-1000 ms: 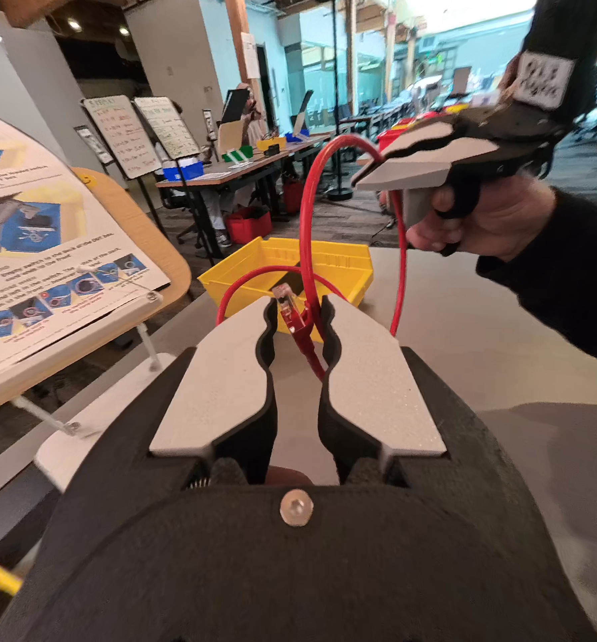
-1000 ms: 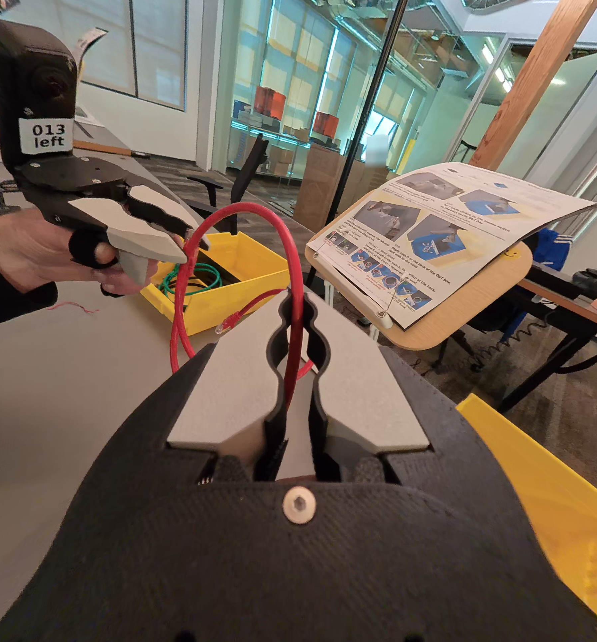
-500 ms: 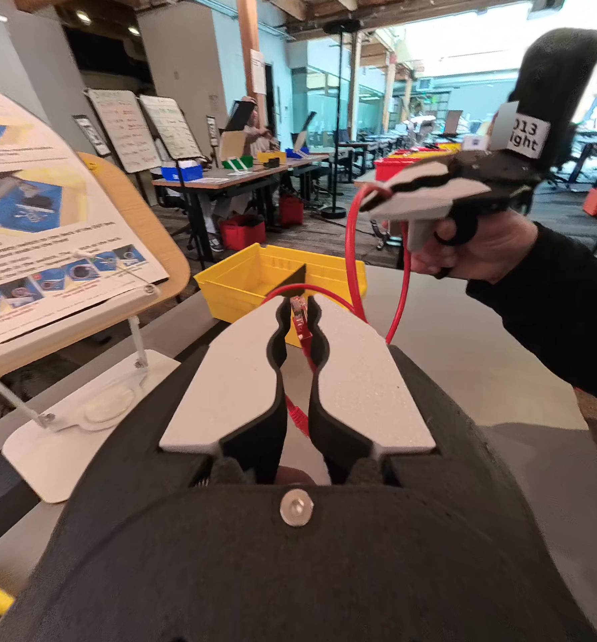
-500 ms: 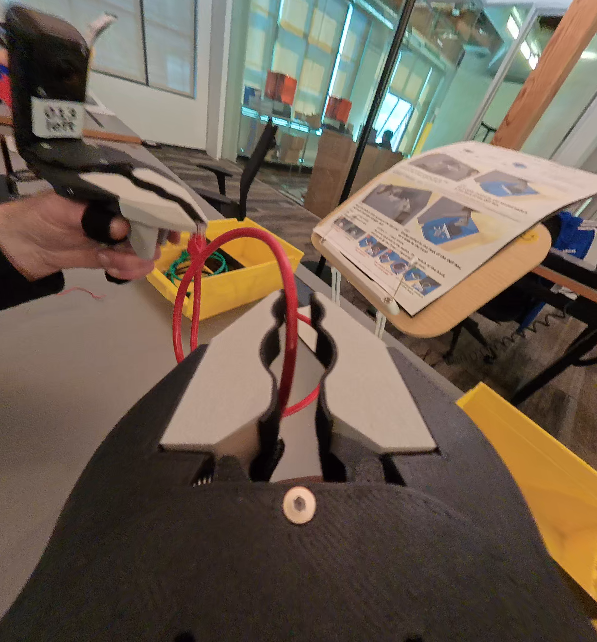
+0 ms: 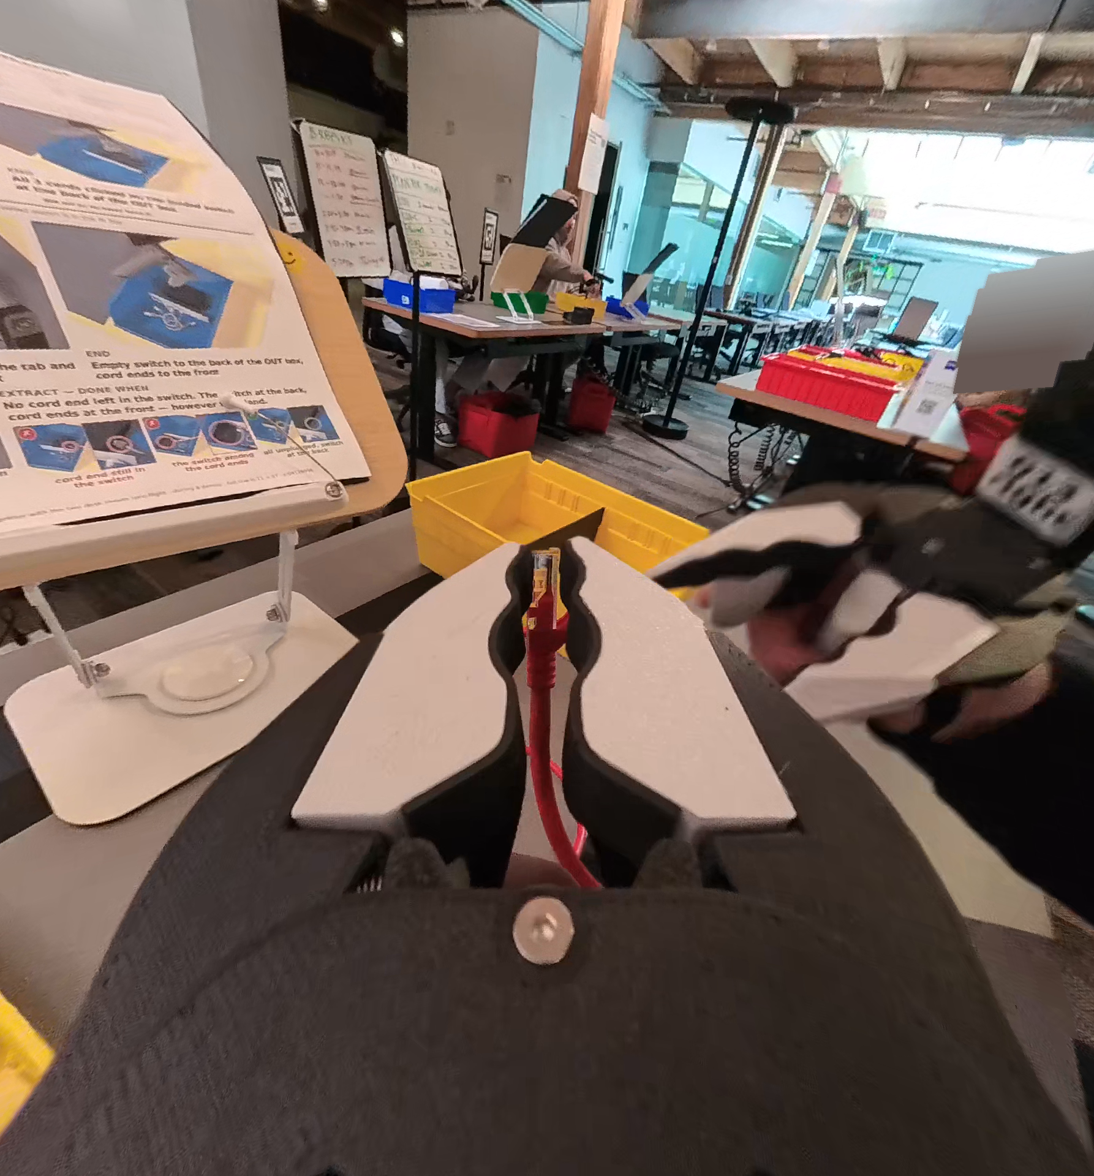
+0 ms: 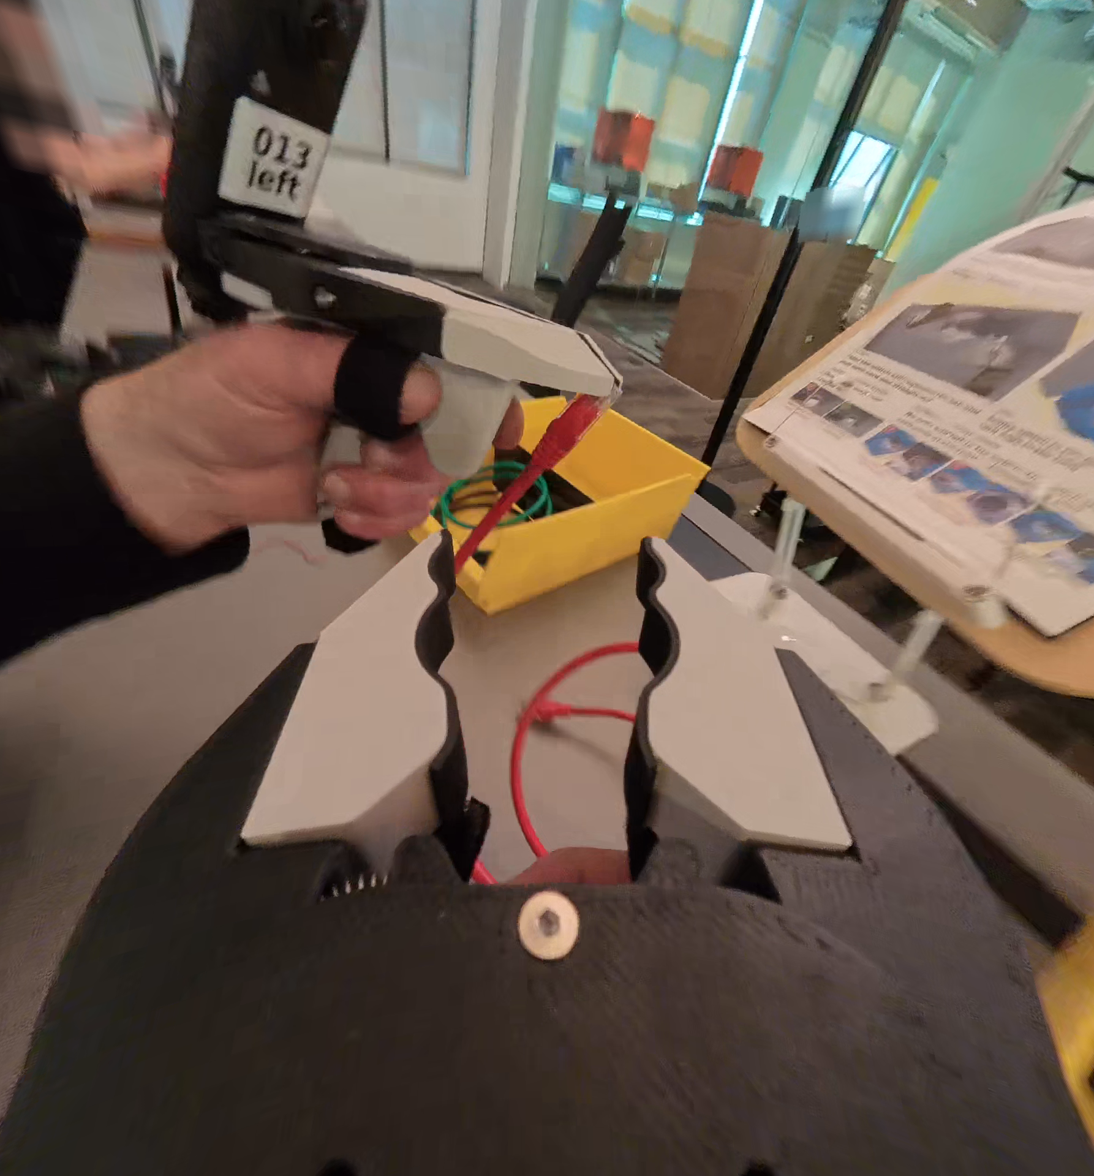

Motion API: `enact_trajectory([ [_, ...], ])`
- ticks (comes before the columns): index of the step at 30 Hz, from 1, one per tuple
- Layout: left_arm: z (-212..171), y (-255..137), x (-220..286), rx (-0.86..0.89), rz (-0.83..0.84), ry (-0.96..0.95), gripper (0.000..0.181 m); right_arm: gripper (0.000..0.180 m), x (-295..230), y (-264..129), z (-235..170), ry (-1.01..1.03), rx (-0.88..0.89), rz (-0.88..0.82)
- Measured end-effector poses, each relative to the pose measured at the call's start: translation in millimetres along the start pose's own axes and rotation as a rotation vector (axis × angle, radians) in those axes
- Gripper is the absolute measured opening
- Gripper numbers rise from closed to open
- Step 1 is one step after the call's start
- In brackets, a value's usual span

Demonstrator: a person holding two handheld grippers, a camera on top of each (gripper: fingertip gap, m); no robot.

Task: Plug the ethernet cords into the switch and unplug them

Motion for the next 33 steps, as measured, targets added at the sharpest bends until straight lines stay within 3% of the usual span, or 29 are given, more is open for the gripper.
enact_trajectory([
  [6,-4.3,9.8,28.8,-0.010,-0.061,-0.037,0.007,0.037,-27.8,39.9,-27.7,0.155,0.062,-0.021],
  [7,-5.5,11.6,32.5,-0.009,-0.070,-0.043,0.008,0.018,-30.6,42.1,-30.3,0.157,0.063,-0.020],
  [11,3.8,8.6,30.0,0.061,-0.070,-0.093,0.007,0.004,-18.7,33.1,-29.0,0.248,0.098,-0.003],
  [15,13.9,0.9,23.0,0.138,-0.110,-0.192,0.007,0.003,-2.6,11.2,-10.2,0.169,0.089,0.066],
  [22,-17.6,17.8,30.0,0.092,-0.181,-0.375,0.007,0.003,10.3,-32.1,-4.4,-0.227,-0.229,0.116],
  [28,-35.5,25.5,25.8,0.141,-0.203,-0.590,0.003,0.003,10.6,-38.3,12.2,-0.311,-0.129,0.095],
  [33,-44.3,28.1,25.4,0.143,-0.181,-0.631,0.000,0.003,15.7,-36.8,19.4,-0.322,-0.069,0.038],
])
Point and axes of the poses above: each gripper's, where its closed fingertips meet, y out along the fingers, z out of its top, x = y × z across the jaws, the point moved 4 cm from there along -y, back along the fingers, and after that the axes turned 11 degrees about x, right-handed, at the moved point
